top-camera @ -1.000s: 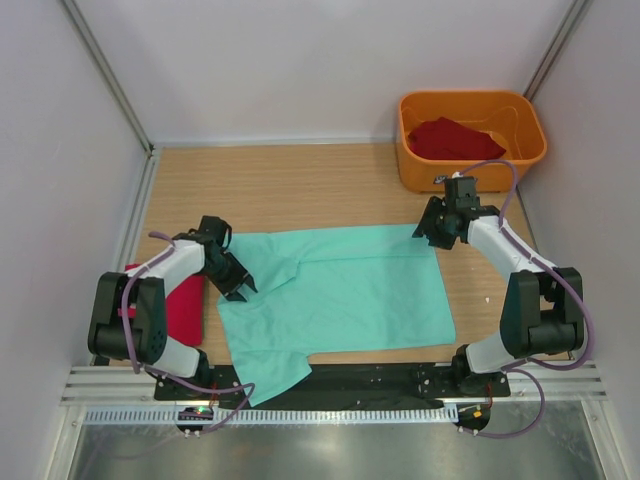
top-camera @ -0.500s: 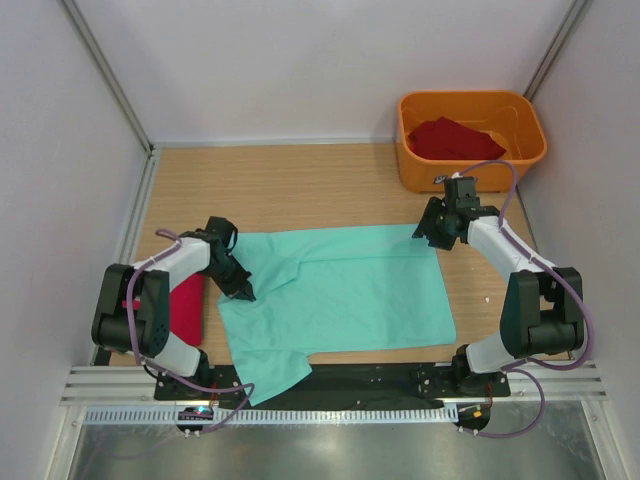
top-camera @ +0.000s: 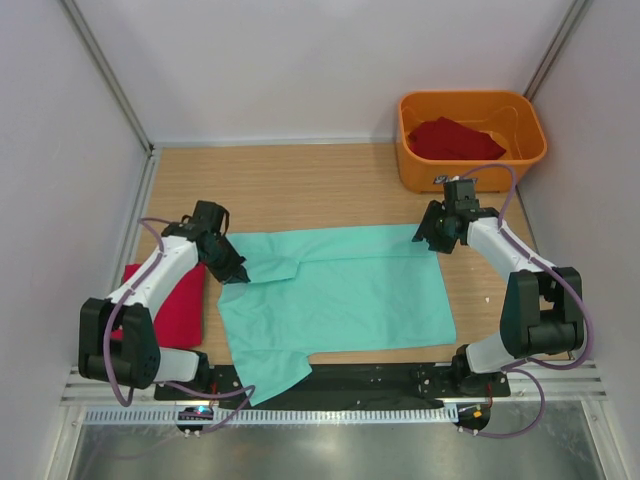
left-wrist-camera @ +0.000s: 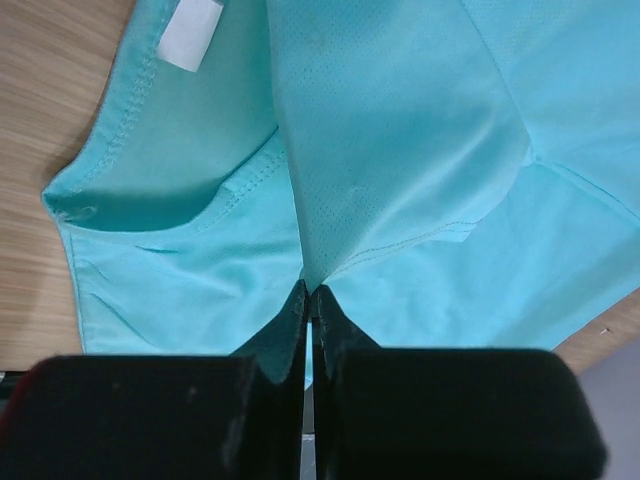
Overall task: Fold and stack the t-shirts
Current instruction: Fold the tshirt
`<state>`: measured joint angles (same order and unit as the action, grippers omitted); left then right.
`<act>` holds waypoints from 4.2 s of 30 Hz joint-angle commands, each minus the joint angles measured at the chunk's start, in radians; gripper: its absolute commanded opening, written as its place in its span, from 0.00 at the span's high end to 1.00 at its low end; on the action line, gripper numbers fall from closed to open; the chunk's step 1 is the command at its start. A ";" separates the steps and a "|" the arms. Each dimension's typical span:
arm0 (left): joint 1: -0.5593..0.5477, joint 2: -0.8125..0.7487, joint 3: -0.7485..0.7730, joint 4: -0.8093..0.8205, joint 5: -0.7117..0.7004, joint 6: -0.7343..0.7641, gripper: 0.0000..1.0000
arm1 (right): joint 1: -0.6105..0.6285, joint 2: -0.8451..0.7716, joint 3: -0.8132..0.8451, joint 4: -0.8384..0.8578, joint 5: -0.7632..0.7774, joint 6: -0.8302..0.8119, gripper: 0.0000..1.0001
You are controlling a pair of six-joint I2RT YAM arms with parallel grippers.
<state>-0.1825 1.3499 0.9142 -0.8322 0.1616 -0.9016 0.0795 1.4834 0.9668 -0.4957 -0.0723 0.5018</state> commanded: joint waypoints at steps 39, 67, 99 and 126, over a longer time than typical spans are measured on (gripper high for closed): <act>-0.009 0.061 0.138 0.044 -0.017 0.139 1.00 | 0.517 0.242 0.004 0.603 -0.426 0.274 0.45; -0.002 0.229 0.196 0.101 -0.005 0.222 1.00 | 0.681 0.555 0.208 0.734 -0.363 0.511 0.69; 0.000 0.066 0.065 -0.001 0.021 0.254 1.00 | 0.720 0.499 0.271 0.439 -0.371 0.417 0.97; 0.000 -0.054 -0.072 -0.087 0.026 0.165 1.00 | 0.720 0.446 0.262 0.359 -0.457 0.370 0.96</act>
<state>-0.1875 1.3197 0.8589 -0.8959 0.1791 -0.7052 0.7967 1.9892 1.2266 -0.1280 -0.5045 0.8978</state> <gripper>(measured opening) 0.005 0.057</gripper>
